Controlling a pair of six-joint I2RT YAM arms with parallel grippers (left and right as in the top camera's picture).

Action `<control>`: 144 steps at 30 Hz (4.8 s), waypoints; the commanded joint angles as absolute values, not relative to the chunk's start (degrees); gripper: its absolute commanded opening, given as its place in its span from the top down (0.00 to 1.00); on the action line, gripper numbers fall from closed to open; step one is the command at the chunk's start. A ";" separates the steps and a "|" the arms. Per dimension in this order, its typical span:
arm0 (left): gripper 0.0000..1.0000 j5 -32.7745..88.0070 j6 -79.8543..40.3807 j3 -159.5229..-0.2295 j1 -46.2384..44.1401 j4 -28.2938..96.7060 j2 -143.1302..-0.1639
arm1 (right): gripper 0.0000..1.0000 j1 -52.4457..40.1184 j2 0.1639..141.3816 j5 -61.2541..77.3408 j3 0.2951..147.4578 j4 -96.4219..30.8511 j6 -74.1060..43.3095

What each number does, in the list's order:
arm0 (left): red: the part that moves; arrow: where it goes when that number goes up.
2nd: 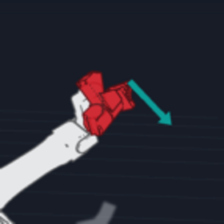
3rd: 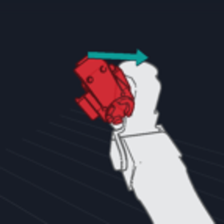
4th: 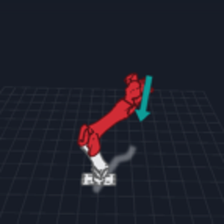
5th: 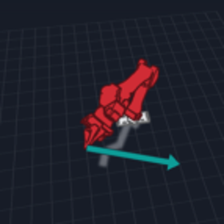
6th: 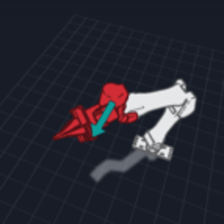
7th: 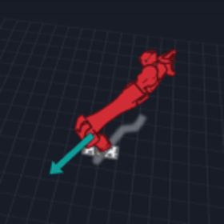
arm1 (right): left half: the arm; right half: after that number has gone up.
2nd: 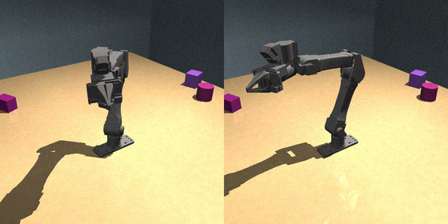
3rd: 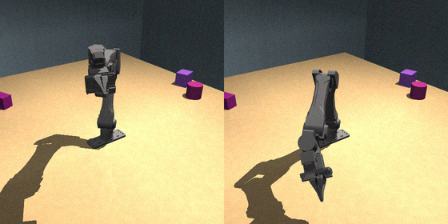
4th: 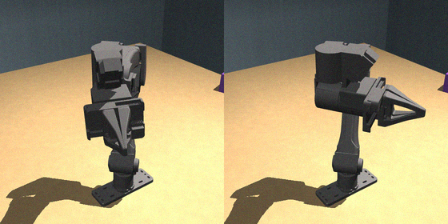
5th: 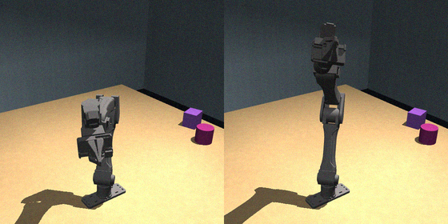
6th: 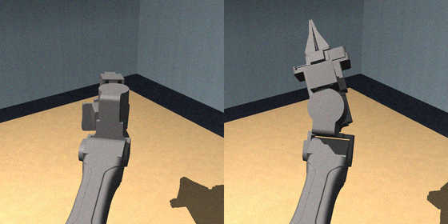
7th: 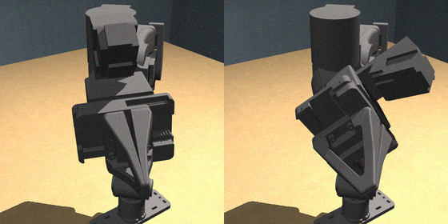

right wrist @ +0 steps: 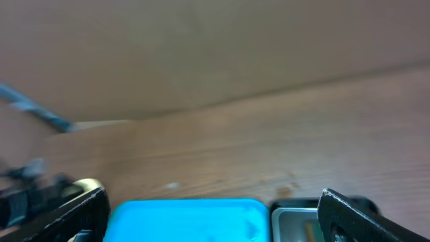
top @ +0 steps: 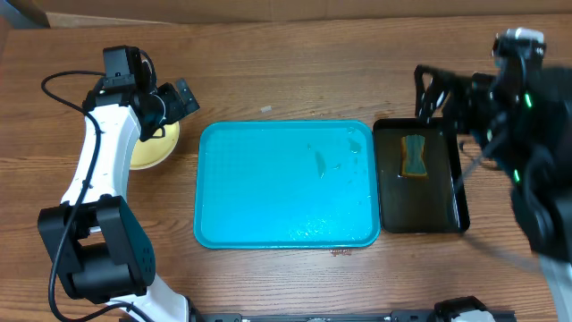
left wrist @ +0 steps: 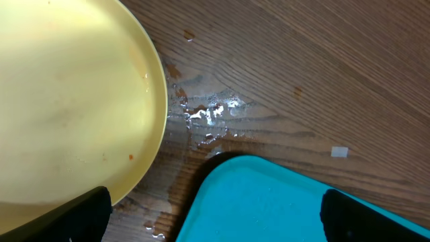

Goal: Clean dirty plates on tray and stack at the side

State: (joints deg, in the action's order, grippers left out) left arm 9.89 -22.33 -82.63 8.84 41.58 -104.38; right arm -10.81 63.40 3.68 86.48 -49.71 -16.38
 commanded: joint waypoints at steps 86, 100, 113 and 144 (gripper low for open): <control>0.00 10.33 -21.65 -82.21 8.60 41.52 -103.77 | 0.00 -2.17 0.16 2.68 0.45 -4.64 7.14; 0.00 10.33 -21.65 -82.21 8.60 41.52 -103.77 | 0.00 -2.17 0.16 2.66 0.45 -4.64 7.11; 0.00 10.07 -21.65 -82.21 9.41 41.58 -103.31 | 0.00 -2.17 0.16 2.66 0.45 -4.64 7.11; 0.00 9.85 -21.63 -67.44 8.08 41.87 -43.97 | 0.00 -2.17 0.16 2.68 0.45 -4.64 7.11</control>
